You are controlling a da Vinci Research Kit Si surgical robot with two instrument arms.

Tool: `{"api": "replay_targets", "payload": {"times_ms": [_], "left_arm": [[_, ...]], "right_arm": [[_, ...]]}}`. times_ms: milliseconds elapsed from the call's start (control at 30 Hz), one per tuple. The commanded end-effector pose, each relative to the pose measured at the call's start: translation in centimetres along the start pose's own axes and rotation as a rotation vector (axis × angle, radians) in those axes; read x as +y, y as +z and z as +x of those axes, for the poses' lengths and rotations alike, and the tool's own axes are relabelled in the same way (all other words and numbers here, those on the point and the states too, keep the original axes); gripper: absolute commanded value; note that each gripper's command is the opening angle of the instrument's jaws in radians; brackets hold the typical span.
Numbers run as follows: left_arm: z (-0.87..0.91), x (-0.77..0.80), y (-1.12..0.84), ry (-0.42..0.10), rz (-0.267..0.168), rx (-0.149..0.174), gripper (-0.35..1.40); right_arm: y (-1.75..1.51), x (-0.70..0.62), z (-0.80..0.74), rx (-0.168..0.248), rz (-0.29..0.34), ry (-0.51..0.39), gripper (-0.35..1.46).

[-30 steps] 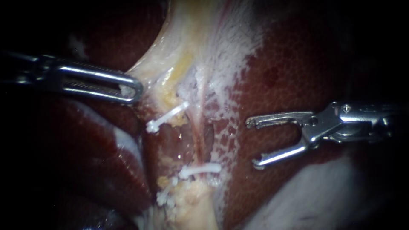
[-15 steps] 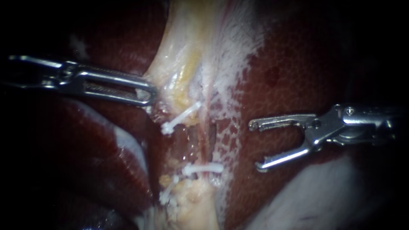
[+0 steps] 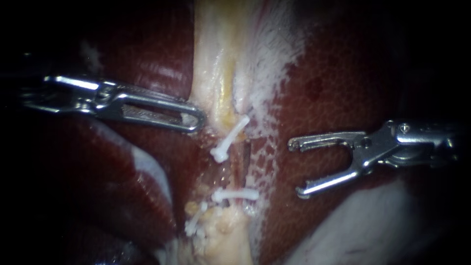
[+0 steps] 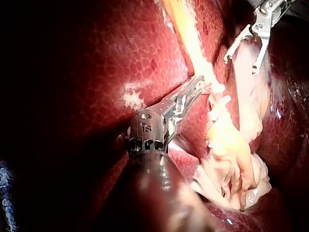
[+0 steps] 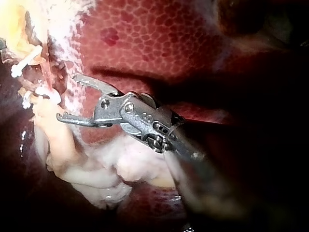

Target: Going back first clip right tube

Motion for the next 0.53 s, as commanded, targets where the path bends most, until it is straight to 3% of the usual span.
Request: {"api": "replay_targets", "payload": {"times_ms": [33, 533], "left_arm": [[0.00, 0.00, 0.00, 0.001, 0.002, 0.001, -0.35], [0.00, -0.04, 0.00, 0.002, 0.004, 0.002, -0.35]], "right_arm": [[0.01, 0.00, 0.00, 0.000, 0.000, 0.001, 0.60], [0.01, -0.02, 0.04, 0.000, 0.000, 0.003, 0.60]]}}
